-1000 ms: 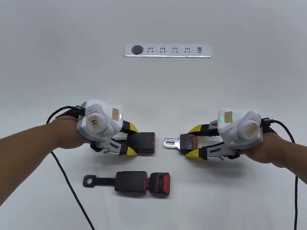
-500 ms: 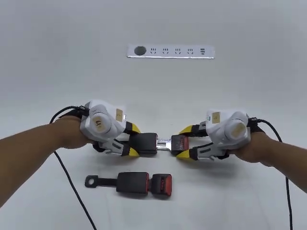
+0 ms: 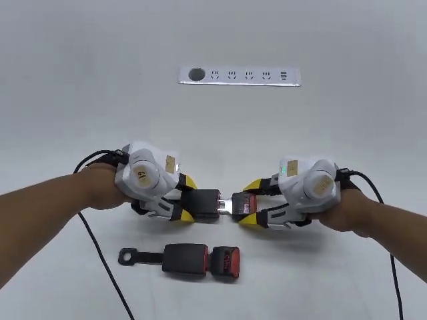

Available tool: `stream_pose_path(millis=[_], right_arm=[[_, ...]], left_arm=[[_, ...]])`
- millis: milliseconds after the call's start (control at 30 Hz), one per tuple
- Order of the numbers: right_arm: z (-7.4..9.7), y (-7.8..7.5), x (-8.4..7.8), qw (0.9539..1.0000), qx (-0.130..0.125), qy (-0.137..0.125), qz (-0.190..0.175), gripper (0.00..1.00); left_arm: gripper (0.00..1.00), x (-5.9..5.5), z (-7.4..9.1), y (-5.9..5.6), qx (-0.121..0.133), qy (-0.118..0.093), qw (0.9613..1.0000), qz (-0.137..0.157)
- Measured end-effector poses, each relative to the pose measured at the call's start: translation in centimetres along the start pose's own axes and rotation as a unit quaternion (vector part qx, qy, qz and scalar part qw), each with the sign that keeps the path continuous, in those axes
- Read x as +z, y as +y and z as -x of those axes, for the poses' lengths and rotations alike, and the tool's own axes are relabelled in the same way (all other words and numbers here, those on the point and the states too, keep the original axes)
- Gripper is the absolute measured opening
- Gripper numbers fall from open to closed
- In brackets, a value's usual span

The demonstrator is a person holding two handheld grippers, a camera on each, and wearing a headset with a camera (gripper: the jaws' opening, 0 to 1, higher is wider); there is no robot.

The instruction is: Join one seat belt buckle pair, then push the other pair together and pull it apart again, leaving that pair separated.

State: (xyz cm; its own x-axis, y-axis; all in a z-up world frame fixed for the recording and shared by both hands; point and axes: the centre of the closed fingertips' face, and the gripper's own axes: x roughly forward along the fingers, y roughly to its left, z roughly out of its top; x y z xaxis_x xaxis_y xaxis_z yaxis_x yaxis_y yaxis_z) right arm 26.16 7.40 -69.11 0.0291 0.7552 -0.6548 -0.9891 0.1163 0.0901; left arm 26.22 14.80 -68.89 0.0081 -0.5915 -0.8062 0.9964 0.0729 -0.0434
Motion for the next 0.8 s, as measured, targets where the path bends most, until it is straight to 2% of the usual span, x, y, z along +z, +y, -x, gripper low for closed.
stream_pose_path(millis=[133, 267, 367, 800], right_arm=[[-0.3, -0.1, 0.2, 1.0, 0.0, -0.002, -0.003, 0.34], [-1.4, 0.2, 1.1, 1.0, 0.0, -0.006, -0.007, 0.34], [-1.4, -0.2, 1.0, 0.9999, 0.0, -0.005, -0.009, 0.33], [-1.4, -0.2, 1.2, 0.9999, -0.005, 0.01, -0.006, 0.33]], left_arm=[[0.32, -0.1, -0.1, 0.1, 0.0, 0.002, 1.0, 0.001], [0.32, -0.1, -0.1, 0.1, -0.003, 0.005, 1.0, -0.001], [0.32, -0.2, -0.1, 0.2, -0.004, 0.0, 1.0, 0.001], [0.32, -0.1, 0.0, 0.2, -0.004, 0.003, 1.0, 0.003]])
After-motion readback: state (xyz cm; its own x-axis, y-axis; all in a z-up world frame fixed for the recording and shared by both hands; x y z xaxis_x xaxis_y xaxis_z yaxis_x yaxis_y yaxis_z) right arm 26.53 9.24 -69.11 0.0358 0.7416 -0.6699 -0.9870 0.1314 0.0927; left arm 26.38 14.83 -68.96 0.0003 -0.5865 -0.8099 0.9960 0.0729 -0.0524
